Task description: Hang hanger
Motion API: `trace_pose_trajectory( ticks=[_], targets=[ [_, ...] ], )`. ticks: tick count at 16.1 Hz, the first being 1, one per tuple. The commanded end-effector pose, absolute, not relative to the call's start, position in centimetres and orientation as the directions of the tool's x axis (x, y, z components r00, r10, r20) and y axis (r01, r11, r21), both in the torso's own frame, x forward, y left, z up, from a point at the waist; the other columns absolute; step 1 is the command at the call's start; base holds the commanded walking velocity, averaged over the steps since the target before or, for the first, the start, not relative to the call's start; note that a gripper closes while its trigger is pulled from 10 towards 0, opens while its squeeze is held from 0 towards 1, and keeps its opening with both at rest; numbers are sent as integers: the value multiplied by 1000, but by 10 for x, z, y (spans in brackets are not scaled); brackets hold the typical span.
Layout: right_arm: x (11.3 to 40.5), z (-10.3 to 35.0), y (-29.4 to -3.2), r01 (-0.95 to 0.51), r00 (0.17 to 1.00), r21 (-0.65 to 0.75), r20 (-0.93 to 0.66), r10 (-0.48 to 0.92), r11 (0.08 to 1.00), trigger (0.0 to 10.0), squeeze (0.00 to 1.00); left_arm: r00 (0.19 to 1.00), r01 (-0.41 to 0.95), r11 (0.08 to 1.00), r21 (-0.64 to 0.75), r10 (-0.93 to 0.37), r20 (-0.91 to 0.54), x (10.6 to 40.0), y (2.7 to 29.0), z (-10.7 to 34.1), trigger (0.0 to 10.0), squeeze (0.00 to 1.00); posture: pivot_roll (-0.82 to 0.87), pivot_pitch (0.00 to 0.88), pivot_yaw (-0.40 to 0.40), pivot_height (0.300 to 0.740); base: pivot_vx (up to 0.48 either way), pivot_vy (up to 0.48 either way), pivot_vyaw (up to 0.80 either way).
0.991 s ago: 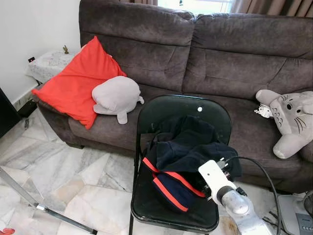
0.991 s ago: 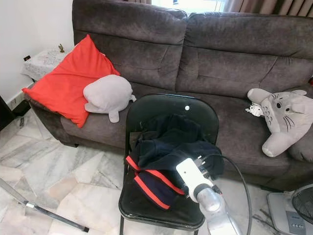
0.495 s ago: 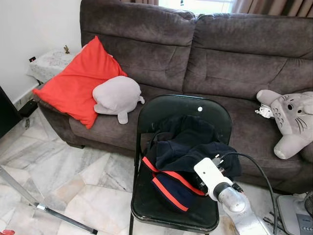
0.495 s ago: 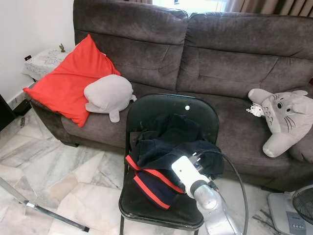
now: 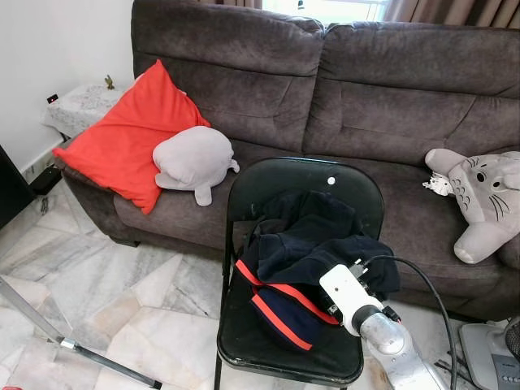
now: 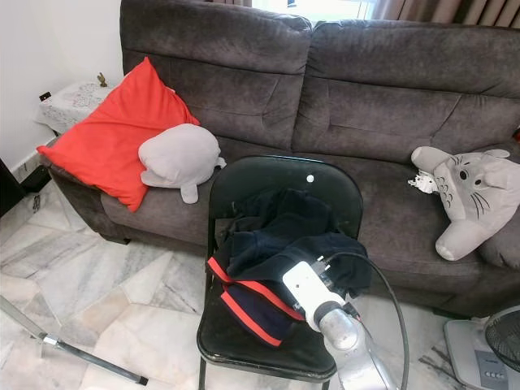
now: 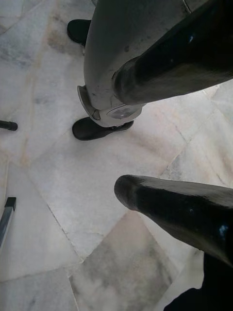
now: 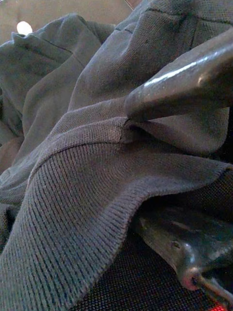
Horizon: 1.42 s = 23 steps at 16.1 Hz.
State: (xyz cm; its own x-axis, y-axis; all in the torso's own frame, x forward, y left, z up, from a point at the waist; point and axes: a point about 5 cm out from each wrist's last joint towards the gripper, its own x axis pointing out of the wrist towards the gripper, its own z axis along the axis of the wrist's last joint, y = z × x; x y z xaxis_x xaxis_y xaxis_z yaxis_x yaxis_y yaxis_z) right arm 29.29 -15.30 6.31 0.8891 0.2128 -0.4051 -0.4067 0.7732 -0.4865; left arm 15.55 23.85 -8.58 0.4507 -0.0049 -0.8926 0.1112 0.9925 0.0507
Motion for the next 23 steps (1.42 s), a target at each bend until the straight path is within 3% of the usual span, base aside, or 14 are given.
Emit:
trace_pose_trajectory(
  ticks=[1, 2, 3, 4, 5, 6, 12, 18, 19, 20, 21, 22, 23],
  targets=[
    [294, 64, -149, -418, 887, -486, -402, 228, 768, 10000, 0, 433, 128, 990, 65, 3, -901, 152, 242, -86, 10000, 0, -54, 54, 28, 740, 0, 0, 0],
    [294, 64, -148, -423, 886, -489, -401, 234, 763, 8314, 0, 434, 128, 990, 65, 3, -901, 152, 242, -86, 10000, 0, -54, 55, 28, 740, 0, 0, 0],
    [293, 66, -147, -422, 890, -508, -391, 236, 750, 4118, 0, 434, 128, 990, 65, 3, -901, 152, 242, -86, 10000, 0, -54, 55, 28, 740, 0, 0, 0],
    [293, 67, -147, -416, 895, -518, -380, 235, 748, 3765, 0, 434, 128, 990, 65, 3, -901, 152, 242, -86, 10000, 0, -55, 55, 28, 740, 0, 0, 0],
    [292, 71, -147, -399, 905, -529, -358, 228, 749, 9569, 0, 434, 129, 990, 64, 2, -901, 152, 243, -86, 10000, 0, -57, 55, 28, 740, 0, 0, 0],
    [288, 71, -148, -393, 908, -532, -356, 223, 750, 10000, 0, 433, 132, 989, 64, 1, -901, 152, 242, -86, 10000, 0, -59, 56, 29, 740, 0, 0, 0],
    [280, 64, -154, -380, 910, -585, -378, 173, 716, 10000, 0, 435, 136, 989, 63, -3, -900, 153, 242, -86, 10000, 0, -62, 50, 28, 740, 0, 0, 0],
    [284, 53, -149, -444, 880, -543, -416, 230, 713, 10000, 0, 439, 135, 989, 65, -1, -898, 154, 242, -86, 10000, 0, -55, 45, 30, 740, 0, 0, 0],
    [286, 54, -149, -442, 880, -529, -411, 236, 724, 6078, 0, 439, 136, 989, 66, -1, -898, 154, 242, -85, 10000, 0, -55, 45, 30, 740, 0, 0, 0],
    [288, 56, -149, -441, 881, -524, -408, 240, 729, 0, 0, 439, 136, 988, 67, 0, -898, 154, 242, -85, 10000, 0, -55, 45, 31, 740, 0, 0, 0],
    [289, 56, -150, -440, 881, -525, -408, 239, 728, 0, 0, 439, 137, 988, 67, 0, -898, 154, 242, -85, 10000, 0, -55, 46, 31, 740, 0, 0, 0],
    [290, 56, -150, -436, 883, -530, -406, 234, 727, 10000, 0, 439, 138, 988, 68, 0, -899, 154, 243, -85, 10000, 0, -54, 47, 33, 740, 0, 0, 0],
    [290, 56, -150, -435, 884, -531, -405, 233, 728, 10000, 0, 439, 138, 988, 68, 0, -899, 154, 243, -85, 10000, 0, -54, 48, 33, 740, 0, 0, 0]
  ],
)
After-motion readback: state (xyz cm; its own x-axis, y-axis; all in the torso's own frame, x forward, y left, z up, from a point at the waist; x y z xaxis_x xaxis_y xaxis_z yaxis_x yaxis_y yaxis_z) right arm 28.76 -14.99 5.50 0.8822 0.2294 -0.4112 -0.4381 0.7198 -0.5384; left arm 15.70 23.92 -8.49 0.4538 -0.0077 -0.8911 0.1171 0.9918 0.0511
